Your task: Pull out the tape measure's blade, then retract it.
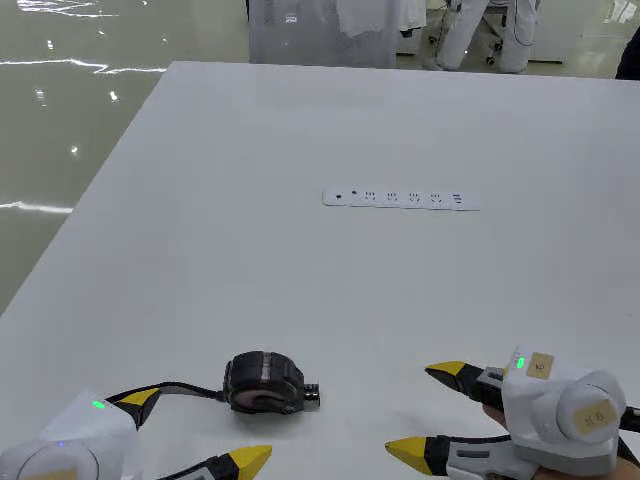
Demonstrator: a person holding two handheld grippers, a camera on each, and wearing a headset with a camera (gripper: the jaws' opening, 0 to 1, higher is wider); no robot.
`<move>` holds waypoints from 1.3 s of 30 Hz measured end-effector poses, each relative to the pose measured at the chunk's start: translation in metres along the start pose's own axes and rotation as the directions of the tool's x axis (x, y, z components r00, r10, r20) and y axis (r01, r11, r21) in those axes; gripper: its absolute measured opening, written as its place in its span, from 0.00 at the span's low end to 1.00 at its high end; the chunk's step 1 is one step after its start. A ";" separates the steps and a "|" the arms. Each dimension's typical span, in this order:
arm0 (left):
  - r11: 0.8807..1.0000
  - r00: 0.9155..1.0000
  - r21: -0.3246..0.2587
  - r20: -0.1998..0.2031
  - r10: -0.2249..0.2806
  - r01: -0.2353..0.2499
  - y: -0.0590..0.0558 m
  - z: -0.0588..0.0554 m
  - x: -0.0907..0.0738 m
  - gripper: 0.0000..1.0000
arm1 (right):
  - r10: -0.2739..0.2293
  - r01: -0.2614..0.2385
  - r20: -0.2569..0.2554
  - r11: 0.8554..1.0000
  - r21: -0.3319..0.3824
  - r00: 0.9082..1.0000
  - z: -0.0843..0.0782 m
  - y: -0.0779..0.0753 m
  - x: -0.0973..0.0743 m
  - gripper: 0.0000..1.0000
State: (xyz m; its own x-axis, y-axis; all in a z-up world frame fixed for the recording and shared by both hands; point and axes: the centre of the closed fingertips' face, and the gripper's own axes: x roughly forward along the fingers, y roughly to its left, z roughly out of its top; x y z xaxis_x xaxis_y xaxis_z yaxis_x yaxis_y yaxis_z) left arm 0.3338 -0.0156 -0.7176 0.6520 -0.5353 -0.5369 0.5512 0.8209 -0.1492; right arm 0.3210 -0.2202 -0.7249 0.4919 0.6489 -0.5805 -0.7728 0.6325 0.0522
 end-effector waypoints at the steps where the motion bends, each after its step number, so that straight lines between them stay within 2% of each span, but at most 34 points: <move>1: 1.000 1.000 0.000 -0.008 -0.014 0.014 -0.002 -0.002 -0.002 0.84 | -0.009 0.009 0.007 1.000 0.010 1.000 0.000 -0.001 -0.003 0.64; 11: 0.998 0.998 0.044 -0.007 -0.054 0.055 -0.002 -0.007 -0.013 0.84 | -0.044 0.044 0.010 0.998 0.041 0.999 -0.013 0.001 -0.023 0.68; 18: 0.997 0.998 0.056 -0.016 -0.058 0.058 0.008 -0.011 -0.021 0.88 | -0.073 0.072 0.006 0.995 0.062 0.997 -0.019 0.002 -0.038 0.74; 23: 0.994 0.997 0.086 -0.017 -0.072 0.074 0.008 -0.014 -0.028 0.91 | -0.086 0.084 0.023 0.993 0.077 0.996 -0.022 0.005 -0.048 0.75; 34: 0.990 0.995 0.101 -0.032 -0.098 0.100 0.010 -0.017 -0.038 0.91 | -0.106 0.101 0.046 0.990 0.096 0.993 -0.026 0.010 -0.065 0.77; 39: 0.980 0.993 0.162 -0.046 -0.112 0.118 0.005 -0.018 -0.043 0.90 | -0.119 0.114 0.048 0.988 0.107 0.992 -0.028 0.009 -0.073 0.78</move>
State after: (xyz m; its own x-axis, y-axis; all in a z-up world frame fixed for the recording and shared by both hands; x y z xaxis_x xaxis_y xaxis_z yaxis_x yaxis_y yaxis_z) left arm 0.2994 0.0150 -0.7109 0.5617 -0.6142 -0.5544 0.7015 0.7088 -0.0746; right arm 0.2671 -0.2736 -0.7052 0.5995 0.5885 -0.5425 -0.6647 0.7437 0.0721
